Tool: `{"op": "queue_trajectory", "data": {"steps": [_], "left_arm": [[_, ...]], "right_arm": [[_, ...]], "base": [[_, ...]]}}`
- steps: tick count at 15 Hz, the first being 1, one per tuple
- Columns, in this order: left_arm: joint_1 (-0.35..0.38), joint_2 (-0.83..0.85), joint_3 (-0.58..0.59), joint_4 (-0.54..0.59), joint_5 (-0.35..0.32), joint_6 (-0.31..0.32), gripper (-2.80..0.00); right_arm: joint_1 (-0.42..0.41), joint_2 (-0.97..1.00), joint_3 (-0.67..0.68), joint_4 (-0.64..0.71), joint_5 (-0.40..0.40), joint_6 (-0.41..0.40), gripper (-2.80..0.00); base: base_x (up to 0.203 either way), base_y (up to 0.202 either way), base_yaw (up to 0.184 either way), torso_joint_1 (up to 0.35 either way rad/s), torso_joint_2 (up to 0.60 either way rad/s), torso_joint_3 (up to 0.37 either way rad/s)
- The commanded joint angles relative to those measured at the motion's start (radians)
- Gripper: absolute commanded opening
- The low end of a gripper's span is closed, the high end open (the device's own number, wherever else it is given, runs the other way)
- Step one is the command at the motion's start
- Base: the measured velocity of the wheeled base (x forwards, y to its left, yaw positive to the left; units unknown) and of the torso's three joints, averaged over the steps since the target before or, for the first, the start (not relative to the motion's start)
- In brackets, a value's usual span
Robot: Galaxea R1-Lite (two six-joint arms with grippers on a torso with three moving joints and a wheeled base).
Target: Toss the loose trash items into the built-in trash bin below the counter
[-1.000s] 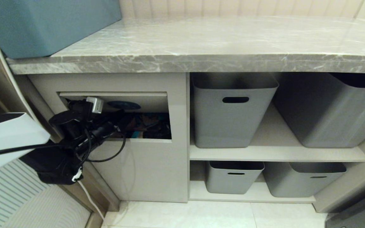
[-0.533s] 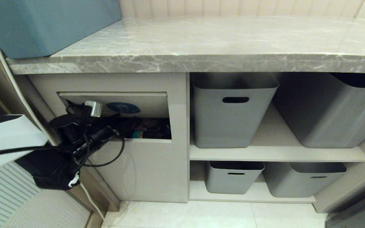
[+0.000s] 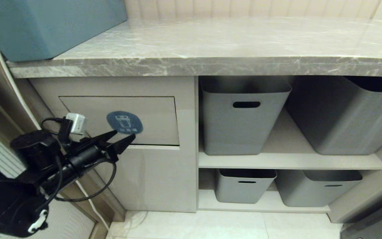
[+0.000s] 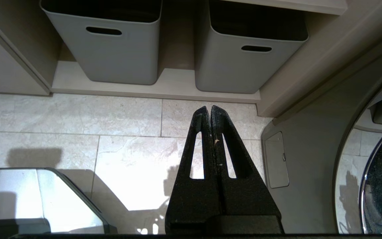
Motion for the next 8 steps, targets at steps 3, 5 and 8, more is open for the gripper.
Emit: {"op": "queue_trajectory", "data": {"steps": [3, 5, 8], "left_arm": [[-0.012, -0.309, 0.174, -0.003, 0.006, -0.013, -2.8], [0.003, -0.447, 0.263, 0.009, 0.065, -0.015, -2.8], [0.221, -0.615, 0.394, 0.062, 0.167, -0.028, -2.8]], "right_arm": [[0.0, 0.002, 0.0, 0.001, -0.003, 0.011, -2.8], [0.0, 0.002, 0.0, 0.0, -0.003, 0.015, -2.8], [0.0, 0.002, 0.0, 0.0, 0.002, 0.012, -2.8]], "base": [[0.0, 0.0, 0.0, 0.0, 0.0, 0.0], [0.0, 0.0, 0.0, 0.0, 0.0, 0.0], [0.0, 0.0, 0.0, 0.0, 0.0, 0.0]]}}
